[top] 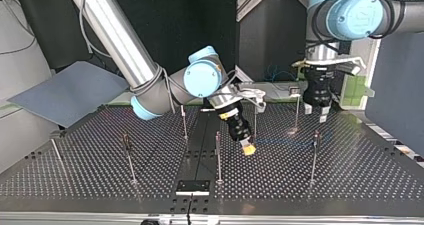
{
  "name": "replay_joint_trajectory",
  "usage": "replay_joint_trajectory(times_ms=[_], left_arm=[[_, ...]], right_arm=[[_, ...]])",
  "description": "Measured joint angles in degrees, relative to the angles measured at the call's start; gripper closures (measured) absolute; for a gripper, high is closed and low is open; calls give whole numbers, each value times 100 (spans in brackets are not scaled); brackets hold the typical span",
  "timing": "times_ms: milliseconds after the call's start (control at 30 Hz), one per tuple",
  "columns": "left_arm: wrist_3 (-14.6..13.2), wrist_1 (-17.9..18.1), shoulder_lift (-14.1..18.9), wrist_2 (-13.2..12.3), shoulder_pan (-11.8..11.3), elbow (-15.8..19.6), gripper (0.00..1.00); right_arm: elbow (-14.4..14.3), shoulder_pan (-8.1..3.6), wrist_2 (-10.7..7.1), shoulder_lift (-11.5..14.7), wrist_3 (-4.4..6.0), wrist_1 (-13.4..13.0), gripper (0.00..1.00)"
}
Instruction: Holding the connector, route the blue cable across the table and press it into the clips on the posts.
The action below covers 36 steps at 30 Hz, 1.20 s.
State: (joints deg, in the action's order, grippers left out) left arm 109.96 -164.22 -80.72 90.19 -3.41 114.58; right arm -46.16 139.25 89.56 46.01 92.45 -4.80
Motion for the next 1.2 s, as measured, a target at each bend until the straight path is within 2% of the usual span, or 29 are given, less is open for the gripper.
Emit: replay_joint_trajectory(times_ms=[167, 300, 500, 733, 967, 1200], left_arm=[[-313, -190, 18, -35, 120, -3, 0], [-536, -51, 84, -146, 181, -25, 0], [-858, 128, -53, -218, 272, -124, 0], [-891, 373, -216, -250, 366, -298, 0], [-916, 392, -538, -239, 478, -627, 0], [-934, 502, -833, -112, 545, -802, 0]], right_arm=[[22, -25, 21, 0, 12, 21, 100], [25, -60, 83, 3, 19, 34, 100], [26, -86, 111, 1, 22, 39, 100], [26, -98, 123, 1, 30, 26, 100], [30, -104, 124, -1, 42, 22, 100], [30, -106, 124, -6, 43, 22, 100]])
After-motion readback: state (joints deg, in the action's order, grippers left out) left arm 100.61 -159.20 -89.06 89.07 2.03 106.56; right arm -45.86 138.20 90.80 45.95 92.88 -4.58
